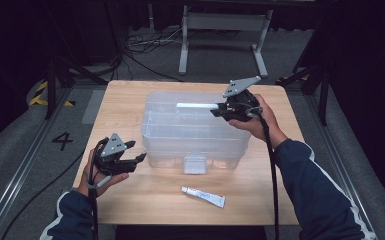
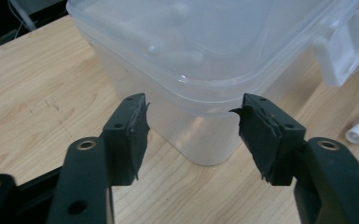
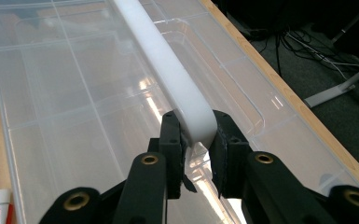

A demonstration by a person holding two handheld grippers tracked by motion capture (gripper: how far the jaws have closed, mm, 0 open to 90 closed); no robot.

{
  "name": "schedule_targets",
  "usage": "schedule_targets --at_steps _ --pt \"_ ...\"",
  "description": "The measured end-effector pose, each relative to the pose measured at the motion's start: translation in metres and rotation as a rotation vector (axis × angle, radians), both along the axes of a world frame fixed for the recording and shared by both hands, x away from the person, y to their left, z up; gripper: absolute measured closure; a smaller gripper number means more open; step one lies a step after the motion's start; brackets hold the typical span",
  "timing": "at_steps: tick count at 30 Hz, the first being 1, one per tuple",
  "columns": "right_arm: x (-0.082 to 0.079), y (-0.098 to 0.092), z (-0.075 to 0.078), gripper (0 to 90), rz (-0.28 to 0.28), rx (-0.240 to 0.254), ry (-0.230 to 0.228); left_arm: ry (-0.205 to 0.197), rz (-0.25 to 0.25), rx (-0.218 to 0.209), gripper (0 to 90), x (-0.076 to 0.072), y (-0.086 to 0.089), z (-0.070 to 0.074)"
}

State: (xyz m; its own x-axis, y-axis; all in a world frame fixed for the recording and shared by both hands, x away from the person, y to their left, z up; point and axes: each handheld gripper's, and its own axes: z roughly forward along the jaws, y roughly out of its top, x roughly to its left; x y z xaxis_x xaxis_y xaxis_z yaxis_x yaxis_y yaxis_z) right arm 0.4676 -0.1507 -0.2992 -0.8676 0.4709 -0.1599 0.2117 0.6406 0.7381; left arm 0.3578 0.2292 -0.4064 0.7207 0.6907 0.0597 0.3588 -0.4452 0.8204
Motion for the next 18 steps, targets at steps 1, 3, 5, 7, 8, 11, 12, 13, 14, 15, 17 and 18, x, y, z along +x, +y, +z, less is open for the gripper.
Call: schedule_targets --at_steps 1,3,5,7,8,11,12,13,14,15,17,18 --pt "0.001 0.0 0.001 75.9 -0.004 0.0 0.002 0.0 0.0 0.0 43.9 0.0 0.0 0.0" --pt "0.002 0.0 0.003 75.8 -0.006 -0.003 0.005 -0.008 -0.006 -0.012 48.3 -0.001 0.001 0.002" --pt "0.004 0.0 0.005 75.6 -0.012 -0.002 0.013 -0.014 -0.018 -0.018 51.0 -0.002 0.001 0.004" --pt "0.005 0.001 0.007 75.4 -0.009 -0.008 0.017 -0.023 -0.026 -0.03 57.1 -0.003 0.001 0.006" --pt "0.007 0.001 0.01 75.0 -0.015 -0.01 0.018 -0.021 -0.028 -0.035 61.1 -0.002 0.001 0.007" --pt "0.008 0.002 0.013 74.5 -0.021 -0.01 0.014 -0.023 -0.027 -0.024 65.0 -0.002 -0.001 0.007" --pt "0.009 0.003 0.014 74.2 -0.021 -0.015 0.01 -0.022 -0.027 -0.023 66.2 -0.003 -0.002 0.007" --pt "0.01 0.003 0.015 74.2 -0.023 -0.014 0.014 -0.022 -0.027 -0.028 67.9 -0.003 -0.003 0.006" --pt "0.01 0.003 0.016 74.1 -0.025 -0.015 0.012 -0.021 -0.027 -0.029 70.9 -0.003 -0.004 0.006" --pt "0.01 0.003 0.016 74.0 -0.025 -0.017 0.013 -0.022 -0.029 -0.025 73.4 -0.002 -0.005 0.006" --pt "0.01 0.003 0.017 74.0 -0.027 -0.021 0.011 -0.026 -0.021 -0.025 75.8 -0.003 -0.006 0.005" --pt "0.01 0.003 0.017 74.0 -0.027 -0.021 0.012 -0.026 -0.011 -0.032 78.0 -0.003 -0.005 0.005"
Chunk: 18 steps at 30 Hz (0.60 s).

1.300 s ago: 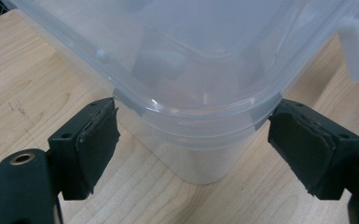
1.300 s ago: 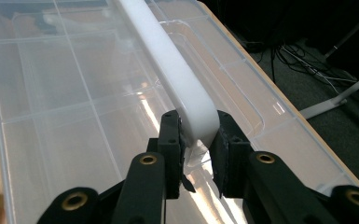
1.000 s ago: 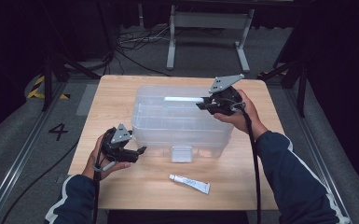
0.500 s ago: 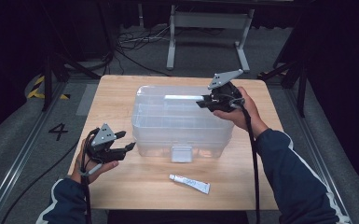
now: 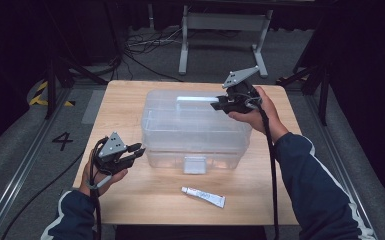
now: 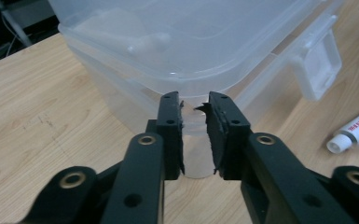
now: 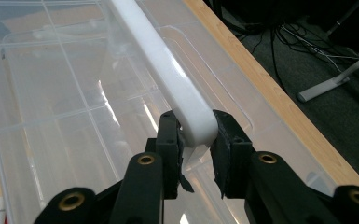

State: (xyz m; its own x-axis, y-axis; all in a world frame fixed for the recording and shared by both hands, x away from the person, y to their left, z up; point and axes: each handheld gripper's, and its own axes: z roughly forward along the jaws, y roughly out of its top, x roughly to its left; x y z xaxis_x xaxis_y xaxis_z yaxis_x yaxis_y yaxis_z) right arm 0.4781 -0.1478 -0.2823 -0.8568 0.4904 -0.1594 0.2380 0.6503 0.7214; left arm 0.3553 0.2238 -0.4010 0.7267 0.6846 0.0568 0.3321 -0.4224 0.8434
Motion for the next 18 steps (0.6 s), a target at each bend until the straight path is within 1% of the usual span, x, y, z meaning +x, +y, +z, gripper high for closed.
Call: schedule_targets --at_steps 3,5,8,10,13,18 --pt "0.001 -0.001 0.0004 74.0 0.002 -0.001 0.0 -0.007 0.013 -0.011 83.3 0.0008 0.0008 0.0" --pt "0.0014 -0.0008 0.0015 73.9 0.0 -0.003 -0.002 0.003 0.006 -0.001 83.3 0.0014 0.0008 -0.0012" --pt "0.0031 -0.0004 0.0035 73.6 -0.008 -0.002 0.002 0.004 0.0 0.015 83.6 0.0016 -0.0006 -0.0031" --pt "0.0037 -0.0005 0.0042 73.6 -0.008 0.001 0.004 0.004 0.0 0.012 84.1 0.0015 -0.0019 -0.0029" --pt "0.0053 -0.0004 0.0053 73.4 -0.006 0.001 0.005 -0.006 -0.009 0.016 88.9 0.0035 -0.0044 -0.0017" --pt "0.0058 -0.0004 0.006 73.2 -0.007 -0.001 0.002 -0.007 0.014 0.01 89.8 0.0081 -0.0068 -0.0019"
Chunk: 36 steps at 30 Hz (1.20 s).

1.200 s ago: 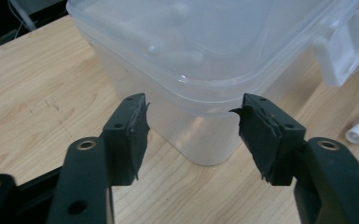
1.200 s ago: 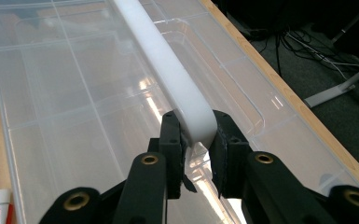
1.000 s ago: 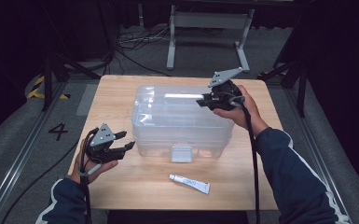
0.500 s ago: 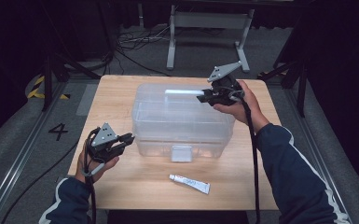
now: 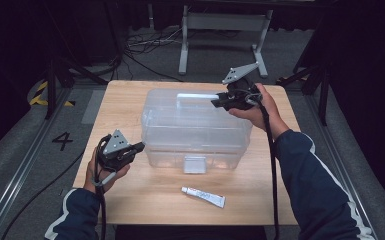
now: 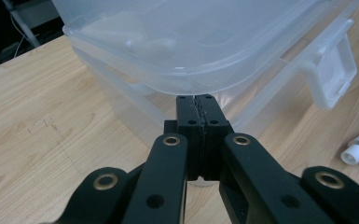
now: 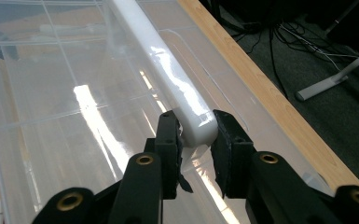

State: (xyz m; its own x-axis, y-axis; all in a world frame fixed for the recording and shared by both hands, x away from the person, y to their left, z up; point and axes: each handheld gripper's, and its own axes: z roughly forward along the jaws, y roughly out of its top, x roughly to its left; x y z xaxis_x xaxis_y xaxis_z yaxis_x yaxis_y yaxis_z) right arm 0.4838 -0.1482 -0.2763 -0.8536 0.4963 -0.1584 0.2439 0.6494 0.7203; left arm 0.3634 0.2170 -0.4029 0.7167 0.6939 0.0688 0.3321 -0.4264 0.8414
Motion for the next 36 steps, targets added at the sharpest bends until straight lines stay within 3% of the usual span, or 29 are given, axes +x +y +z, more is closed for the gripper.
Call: schedule_targets --at_steps 12,15,19,27,36 --pt "-0.01 -0.008 0.001 71.0 -0.026 0.003 -0.058 -0.001 -0.001 0.004 89.8 0.0 -0.001 0.002" --pt "-0.013 -0.016 0.001 70.6 -0.036 0.025 -0.064 -0.001 -0.002 0.011 89.8 0.0 -0.001 0.001" --pt "-0.017 -0.031 0.004 68.5 -0.055 0.067 -0.086 -0.004 -0.002 0.018 89.8 0.0 -0.002 0.001" --pt "-0.037 -0.072 0.007 63.2 -0.093 0.146 -0.182 -0.011 -0.004 0.024 89.8 0.0 -0.003 0.003" --pt "-0.052 -0.121 -0.014 54.8 -0.141 0.196 -0.221 -0.018 -0.008 0.018 89.8 0.002 -0.003 0.007"
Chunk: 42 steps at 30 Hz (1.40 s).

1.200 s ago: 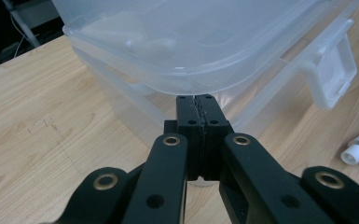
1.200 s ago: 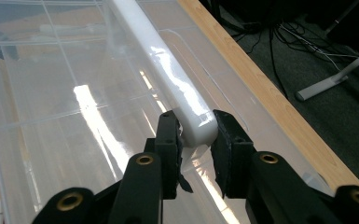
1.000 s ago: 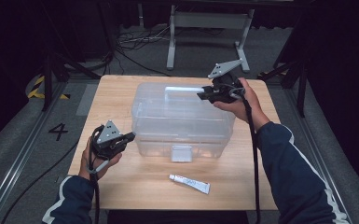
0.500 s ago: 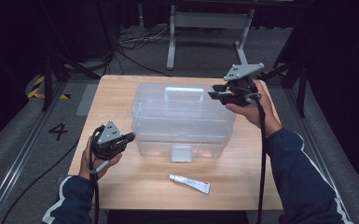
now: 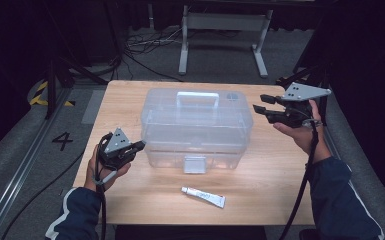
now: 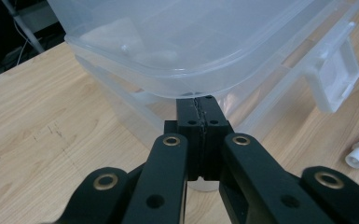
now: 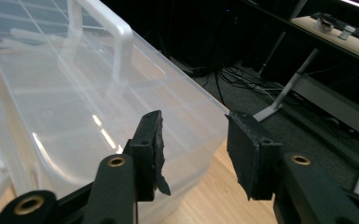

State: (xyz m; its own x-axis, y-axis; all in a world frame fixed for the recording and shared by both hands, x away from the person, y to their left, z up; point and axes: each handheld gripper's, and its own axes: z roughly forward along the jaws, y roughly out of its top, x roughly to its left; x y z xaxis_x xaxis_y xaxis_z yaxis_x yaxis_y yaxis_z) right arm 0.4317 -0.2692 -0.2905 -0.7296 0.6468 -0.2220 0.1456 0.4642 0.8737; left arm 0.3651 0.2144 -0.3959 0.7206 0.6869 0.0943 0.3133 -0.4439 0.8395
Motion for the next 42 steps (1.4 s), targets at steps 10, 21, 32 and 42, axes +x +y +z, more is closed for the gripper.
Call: schedule_targets --at_steps 10,21,32,42 --pt "-0.004 -0.027 -0.043 45.9 -0.02 0.012 0.036 -0.007 -0.005 -0.021 89.8 0.001 0.001 0.004" --pt "-0.011 -0.018 -0.085 39.0 0.026 -0.051 0.083 -0.026 -0.013 -0.019 89.8 0.003 -0.002 0.011" --pt "-0.015 -0.006 -0.089 38.4 0.05 -0.047 0.038 -0.037 -0.01 -0.017 89.6 0.005 -0.004 0.012" --pt "-0.018 -0.007 -0.088 43.1 0.045 -0.018 -0.02 -0.049 -0.001 -0.012 81.0 -0.001 -0.004 0.013"
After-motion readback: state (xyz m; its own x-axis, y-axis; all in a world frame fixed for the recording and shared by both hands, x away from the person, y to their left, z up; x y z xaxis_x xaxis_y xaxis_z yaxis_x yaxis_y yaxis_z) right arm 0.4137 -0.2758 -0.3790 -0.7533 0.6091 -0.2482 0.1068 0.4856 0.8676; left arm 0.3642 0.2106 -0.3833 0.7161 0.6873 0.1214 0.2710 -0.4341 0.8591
